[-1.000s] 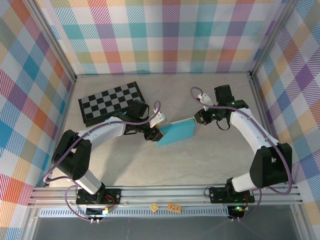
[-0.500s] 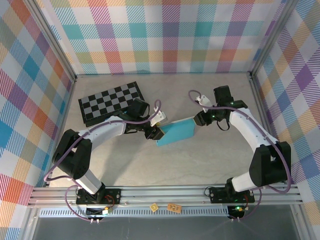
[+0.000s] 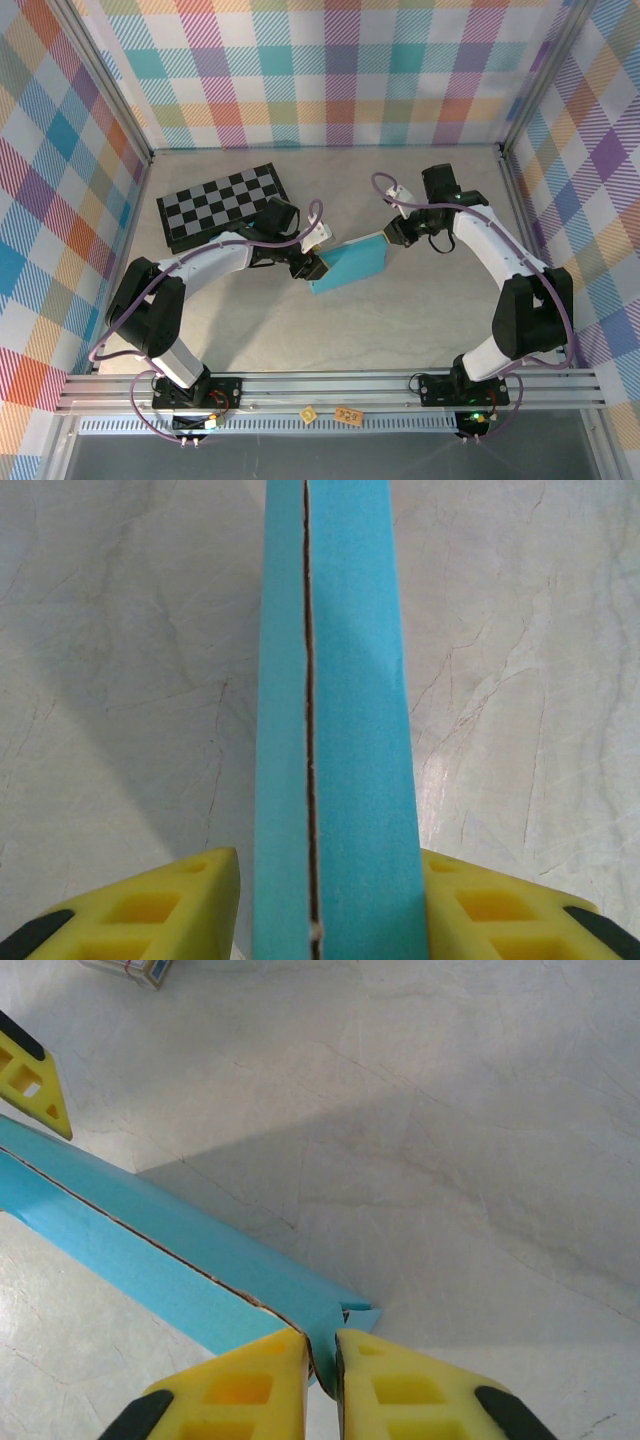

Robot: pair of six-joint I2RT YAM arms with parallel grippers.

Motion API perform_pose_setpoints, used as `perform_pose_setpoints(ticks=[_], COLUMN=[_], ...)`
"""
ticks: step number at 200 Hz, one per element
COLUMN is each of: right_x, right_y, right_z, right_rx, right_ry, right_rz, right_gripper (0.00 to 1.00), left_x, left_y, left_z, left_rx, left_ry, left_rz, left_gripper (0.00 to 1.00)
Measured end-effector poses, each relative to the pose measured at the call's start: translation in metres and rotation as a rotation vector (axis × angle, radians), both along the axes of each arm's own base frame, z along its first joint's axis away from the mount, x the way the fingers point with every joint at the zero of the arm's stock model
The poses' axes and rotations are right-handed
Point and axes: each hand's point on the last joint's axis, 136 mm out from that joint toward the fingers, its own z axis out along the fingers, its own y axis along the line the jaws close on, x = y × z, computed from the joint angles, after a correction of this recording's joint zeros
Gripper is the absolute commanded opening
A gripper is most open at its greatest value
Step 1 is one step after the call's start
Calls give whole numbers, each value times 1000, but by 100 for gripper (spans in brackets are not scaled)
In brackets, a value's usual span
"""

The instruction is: Fold the paper box

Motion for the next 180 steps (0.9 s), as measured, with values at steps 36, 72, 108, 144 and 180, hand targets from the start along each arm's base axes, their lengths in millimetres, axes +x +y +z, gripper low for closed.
perform_pose_setpoints(ticks=[36, 72, 108, 144, 180], right_x=[-1, -2, -2, -2, -3], right_y=[1, 3, 3, 2, 2], right_z=[0, 0, 0, -2, -5], right_rx=[7, 13, 8, -2, -26], right_ry=[7, 15, 16, 16, 15], right_rz=[-1, -5, -9, -13, -17], right_gripper=[17, 20, 15, 16, 15], left_x=[4, 4, 4, 4, 4], left_y=[-2, -2, -2, -2, -2], left_z=[5, 4, 4, 4, 4], left_rx=[-7, -7, -6, -6, -7], left_ry=[-12, -11, -10, -9, -10], left_rz=[0, 0, 0, 0, 0], left_gripper=[44, 44, 44, 44, 44])
